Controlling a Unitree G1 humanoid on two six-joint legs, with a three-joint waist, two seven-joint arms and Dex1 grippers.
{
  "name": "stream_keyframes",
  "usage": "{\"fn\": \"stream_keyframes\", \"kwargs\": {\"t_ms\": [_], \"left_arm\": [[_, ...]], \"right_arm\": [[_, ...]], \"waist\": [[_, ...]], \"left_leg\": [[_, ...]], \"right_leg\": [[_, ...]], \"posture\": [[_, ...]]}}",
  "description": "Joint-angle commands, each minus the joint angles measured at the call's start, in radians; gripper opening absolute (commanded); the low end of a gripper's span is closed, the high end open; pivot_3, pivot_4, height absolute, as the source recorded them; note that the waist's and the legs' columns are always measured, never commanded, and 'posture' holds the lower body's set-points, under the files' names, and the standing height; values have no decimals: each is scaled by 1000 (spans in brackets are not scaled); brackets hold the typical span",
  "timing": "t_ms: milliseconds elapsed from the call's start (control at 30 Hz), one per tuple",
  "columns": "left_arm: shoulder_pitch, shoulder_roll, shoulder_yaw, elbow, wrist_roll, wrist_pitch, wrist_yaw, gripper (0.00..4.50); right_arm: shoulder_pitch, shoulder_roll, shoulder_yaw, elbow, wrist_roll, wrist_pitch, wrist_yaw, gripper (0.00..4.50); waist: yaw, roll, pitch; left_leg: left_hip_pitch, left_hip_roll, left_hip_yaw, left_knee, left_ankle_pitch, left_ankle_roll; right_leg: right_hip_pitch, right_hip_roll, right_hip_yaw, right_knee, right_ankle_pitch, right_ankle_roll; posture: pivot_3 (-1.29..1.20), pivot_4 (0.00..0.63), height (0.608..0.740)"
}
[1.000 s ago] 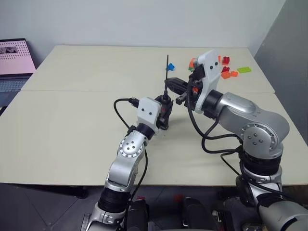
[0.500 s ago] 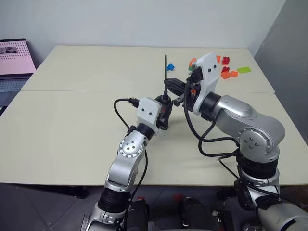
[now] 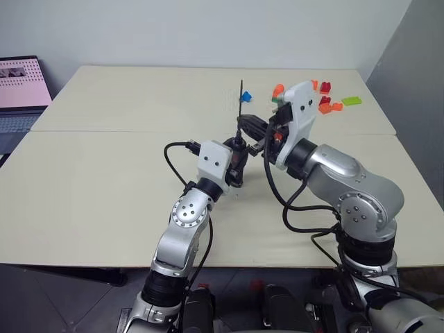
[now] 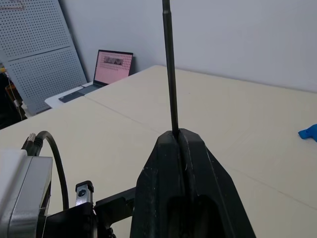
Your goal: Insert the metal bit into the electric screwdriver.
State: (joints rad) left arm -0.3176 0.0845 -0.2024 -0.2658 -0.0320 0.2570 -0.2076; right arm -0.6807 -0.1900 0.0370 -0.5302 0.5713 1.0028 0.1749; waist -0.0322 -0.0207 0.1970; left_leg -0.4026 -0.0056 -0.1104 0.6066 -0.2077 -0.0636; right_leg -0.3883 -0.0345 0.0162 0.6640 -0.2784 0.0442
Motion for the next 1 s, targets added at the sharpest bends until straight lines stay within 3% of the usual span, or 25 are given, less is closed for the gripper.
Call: {"fn": "stream_keyframes", "kwargs": {"t_ms": [33,533,1000], "left_arm": [[2,0,4,-7,22,5,13,1642],[1,1,5,-5,21,5,13,1642],[-3,0,3,2,23,3,11,1642]], "right_arm": [[22,3,14,-28,2,-11,8,0],[48,16,52,-34,-12,-49,16,0],[-52,50,-16,16,56,117,11,0]], "waist": [[0,0,0],[0,0,0],[0,0,0]], "left_leg": [[0,0,0,0,0,0],[0,0,0,0,0,0],[1,0,0,0,0,0]], "right_leg": [[0,0,0,0,0,0],[0,0,0,0,0,0],[0,0,0,0,0,0]], "posture": [[0,150,740],[0,150,740],[0,150,740]]}}
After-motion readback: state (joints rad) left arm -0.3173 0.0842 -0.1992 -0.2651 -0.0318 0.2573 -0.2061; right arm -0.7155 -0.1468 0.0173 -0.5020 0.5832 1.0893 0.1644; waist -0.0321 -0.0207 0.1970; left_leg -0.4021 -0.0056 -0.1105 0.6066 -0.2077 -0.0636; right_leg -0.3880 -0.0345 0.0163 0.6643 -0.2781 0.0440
